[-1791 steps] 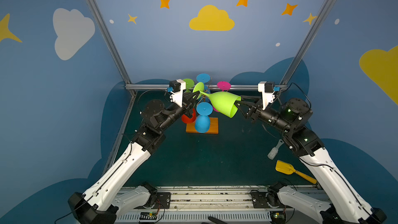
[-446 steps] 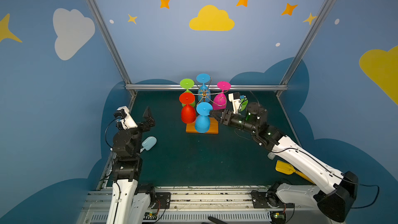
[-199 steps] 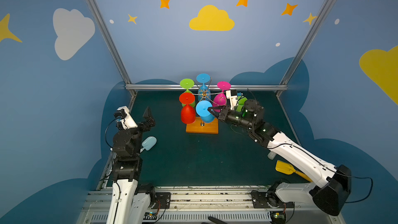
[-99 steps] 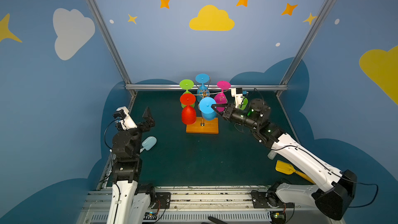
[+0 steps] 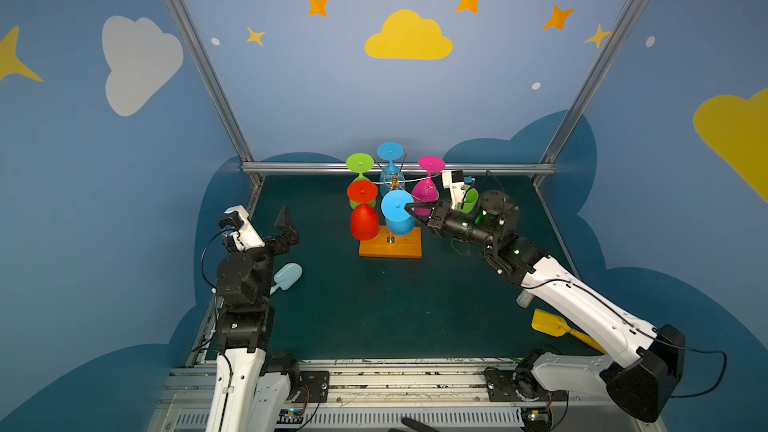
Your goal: Take the wine glass off the wine glass rack
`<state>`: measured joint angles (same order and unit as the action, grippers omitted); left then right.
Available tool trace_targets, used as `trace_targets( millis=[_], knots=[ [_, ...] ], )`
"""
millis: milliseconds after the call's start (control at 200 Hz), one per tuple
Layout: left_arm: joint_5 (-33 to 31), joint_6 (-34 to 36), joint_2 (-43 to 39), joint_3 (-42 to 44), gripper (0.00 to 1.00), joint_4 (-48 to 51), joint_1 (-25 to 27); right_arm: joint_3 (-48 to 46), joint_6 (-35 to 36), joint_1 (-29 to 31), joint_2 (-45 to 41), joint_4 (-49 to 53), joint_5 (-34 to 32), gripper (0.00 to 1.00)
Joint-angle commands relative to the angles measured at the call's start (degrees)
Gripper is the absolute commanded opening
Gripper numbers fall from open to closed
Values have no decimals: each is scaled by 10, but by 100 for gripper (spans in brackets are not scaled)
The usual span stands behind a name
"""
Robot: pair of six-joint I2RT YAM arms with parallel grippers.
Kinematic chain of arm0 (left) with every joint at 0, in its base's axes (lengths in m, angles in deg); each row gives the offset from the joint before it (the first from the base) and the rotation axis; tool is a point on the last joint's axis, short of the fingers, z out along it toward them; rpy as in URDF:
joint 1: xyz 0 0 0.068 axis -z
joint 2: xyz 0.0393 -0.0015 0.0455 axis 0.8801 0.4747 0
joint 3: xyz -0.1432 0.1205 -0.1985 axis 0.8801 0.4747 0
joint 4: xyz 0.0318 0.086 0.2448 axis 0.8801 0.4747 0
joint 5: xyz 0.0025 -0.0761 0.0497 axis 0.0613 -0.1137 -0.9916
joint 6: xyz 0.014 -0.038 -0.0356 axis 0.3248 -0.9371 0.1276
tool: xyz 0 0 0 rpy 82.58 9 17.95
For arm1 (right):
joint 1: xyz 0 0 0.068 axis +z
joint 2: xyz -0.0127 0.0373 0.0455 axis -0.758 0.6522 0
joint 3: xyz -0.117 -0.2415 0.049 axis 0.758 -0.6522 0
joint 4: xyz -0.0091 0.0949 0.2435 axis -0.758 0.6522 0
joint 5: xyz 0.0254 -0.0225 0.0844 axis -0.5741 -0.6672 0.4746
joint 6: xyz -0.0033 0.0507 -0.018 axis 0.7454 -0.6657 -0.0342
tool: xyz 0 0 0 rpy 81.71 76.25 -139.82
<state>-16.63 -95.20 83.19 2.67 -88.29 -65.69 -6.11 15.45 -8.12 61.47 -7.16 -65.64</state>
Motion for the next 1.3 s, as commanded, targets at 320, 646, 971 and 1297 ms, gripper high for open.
trace_targets(
  millis=[320,646,971,1297],
  knots=[
    [-3,2,-5,6,99,0,-2,20,0,8,19,-20,17,0],
    [-3,2,-6,6,99,-1,-3,47,5,8,44,-23,23,0],
    [-4,3,-7,6,99,-1,-3,79,14,6,73,-22,19,0],
    [-4,4,-6,6,99,0,-3,87,11,-8,91,-31,14,0]
  ],
)
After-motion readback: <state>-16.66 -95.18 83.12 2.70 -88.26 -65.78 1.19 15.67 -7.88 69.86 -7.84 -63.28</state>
